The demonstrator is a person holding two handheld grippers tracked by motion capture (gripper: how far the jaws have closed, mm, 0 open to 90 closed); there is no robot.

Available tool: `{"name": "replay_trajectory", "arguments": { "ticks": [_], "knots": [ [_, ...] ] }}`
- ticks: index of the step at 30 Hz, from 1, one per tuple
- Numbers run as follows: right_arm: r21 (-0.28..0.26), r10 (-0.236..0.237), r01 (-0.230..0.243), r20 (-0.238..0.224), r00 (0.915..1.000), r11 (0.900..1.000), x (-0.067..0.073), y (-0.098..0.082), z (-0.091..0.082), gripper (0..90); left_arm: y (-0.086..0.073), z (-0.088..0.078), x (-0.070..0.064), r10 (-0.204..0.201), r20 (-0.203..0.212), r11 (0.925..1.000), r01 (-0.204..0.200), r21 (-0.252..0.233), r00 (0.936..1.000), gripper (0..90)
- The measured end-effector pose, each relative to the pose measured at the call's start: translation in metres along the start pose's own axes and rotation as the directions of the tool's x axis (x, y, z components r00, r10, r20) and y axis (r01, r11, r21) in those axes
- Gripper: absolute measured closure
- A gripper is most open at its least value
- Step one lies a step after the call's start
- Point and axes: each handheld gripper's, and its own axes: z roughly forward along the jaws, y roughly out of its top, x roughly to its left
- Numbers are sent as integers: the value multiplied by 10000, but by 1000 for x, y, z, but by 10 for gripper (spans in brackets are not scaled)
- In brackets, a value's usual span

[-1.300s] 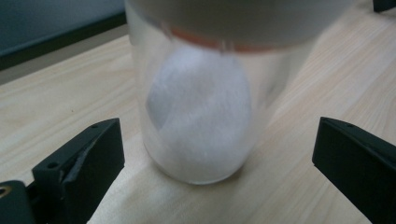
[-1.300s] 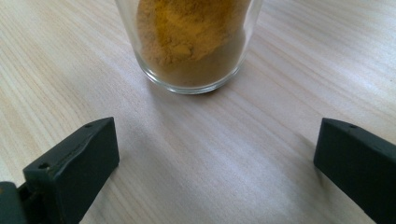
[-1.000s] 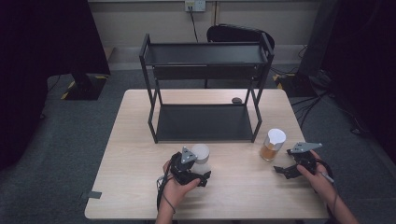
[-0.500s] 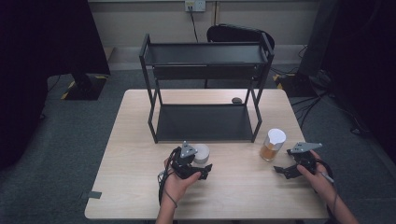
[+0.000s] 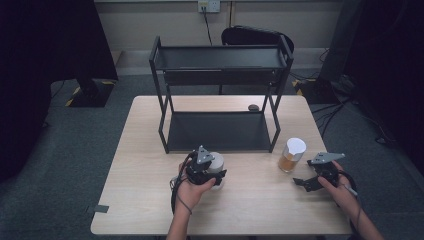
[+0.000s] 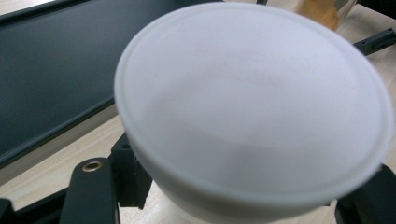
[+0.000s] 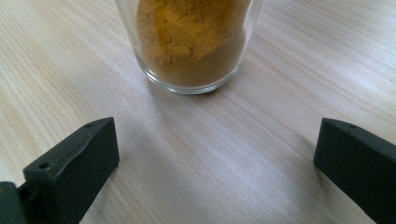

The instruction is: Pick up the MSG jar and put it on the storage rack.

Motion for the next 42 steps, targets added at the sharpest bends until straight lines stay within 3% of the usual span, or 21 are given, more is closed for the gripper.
{"name": "replay_trajectory", "arguments": {
  "ticks": [22, 25, 31, 42],
  "knots": [
    [1, 1, -1, 0, 10000, 10000, 0, 0, 0, 0, 41, -3, 30, -242, 600, 9994, 257, -242, 9979, 345],
    [0, 1, -1, -1, 10000, 10000, 0, 0, 0, 0, 50, -5, 31, -91, 538, 9998, 102, -192, 9985, 345],
    [-2, 2, -2, -1, 10000, 10000, 0, 0, 0, 0, 62, -6, 40, -208, 675, 9992, 230, -324, 9975, 345],
    [1, 2, -2, 0, 10000, 10000, 0, 0, 0, 0, 85, -16, 51, -237, 514, 9985, 261, -474, 9984, 344]
  ]
}}
